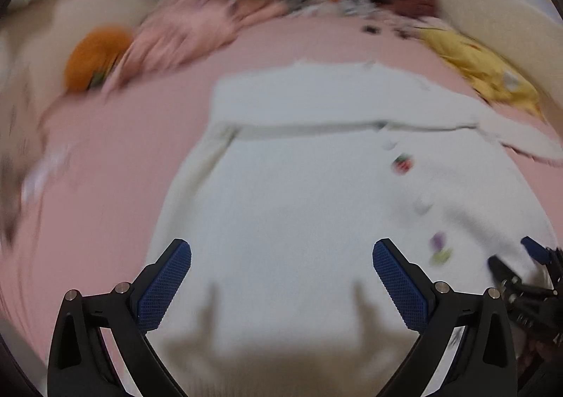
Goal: Fold clothes
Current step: 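Release the sleeve with the right gripper and move back over the cardigan, then grasp the other sleeve with the left gripper and pull it outward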
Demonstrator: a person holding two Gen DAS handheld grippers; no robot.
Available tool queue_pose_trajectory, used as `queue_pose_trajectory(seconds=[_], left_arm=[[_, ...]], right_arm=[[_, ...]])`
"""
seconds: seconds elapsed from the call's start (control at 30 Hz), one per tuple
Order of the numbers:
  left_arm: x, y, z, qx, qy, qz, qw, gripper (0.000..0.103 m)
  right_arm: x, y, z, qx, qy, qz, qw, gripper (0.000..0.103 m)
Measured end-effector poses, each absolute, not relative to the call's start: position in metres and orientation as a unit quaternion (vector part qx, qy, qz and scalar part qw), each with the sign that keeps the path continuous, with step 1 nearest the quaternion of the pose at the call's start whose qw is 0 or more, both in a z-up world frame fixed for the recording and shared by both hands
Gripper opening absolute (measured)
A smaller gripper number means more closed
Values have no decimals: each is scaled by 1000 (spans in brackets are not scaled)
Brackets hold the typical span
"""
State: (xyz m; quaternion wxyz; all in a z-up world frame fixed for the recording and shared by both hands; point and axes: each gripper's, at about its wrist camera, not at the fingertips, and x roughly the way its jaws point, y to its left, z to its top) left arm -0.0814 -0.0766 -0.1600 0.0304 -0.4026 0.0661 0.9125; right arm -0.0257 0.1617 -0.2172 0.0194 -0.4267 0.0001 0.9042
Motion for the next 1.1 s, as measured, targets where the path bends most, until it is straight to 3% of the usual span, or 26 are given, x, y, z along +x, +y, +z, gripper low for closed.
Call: queue_pose_trajectory(seconds=[0.1,0.27,0.63,0.77,1.0,1.03,1.1], left_arm=[[-116,-30,-137,-363,160,914,84,103],[-192,56,-131,-358,241,883,183,103],[-267,191,-190,-399,315,817,273,103],[-274,212,-212,-396,358,803,265,103],[-287,214,-210,-395,358,799,280,103],[-290,213,-209,-400,353,798,282,100],[-297,209,-205,-415,323,798,292,70]], right_arm=[[-25,164,-218,-423,7,906,18,84],[-27,164,-219,-419,14,908,19,86],[-31,171,-219,-419,31,908,6,88],[-34,173,-220,-421,40,906,5,89],[-37,175,-221,-424,50,904,0,94],[-38,175,-221,-424,51,904,-1,96],[-39,174,-222,-425,51,904,-3,98]])
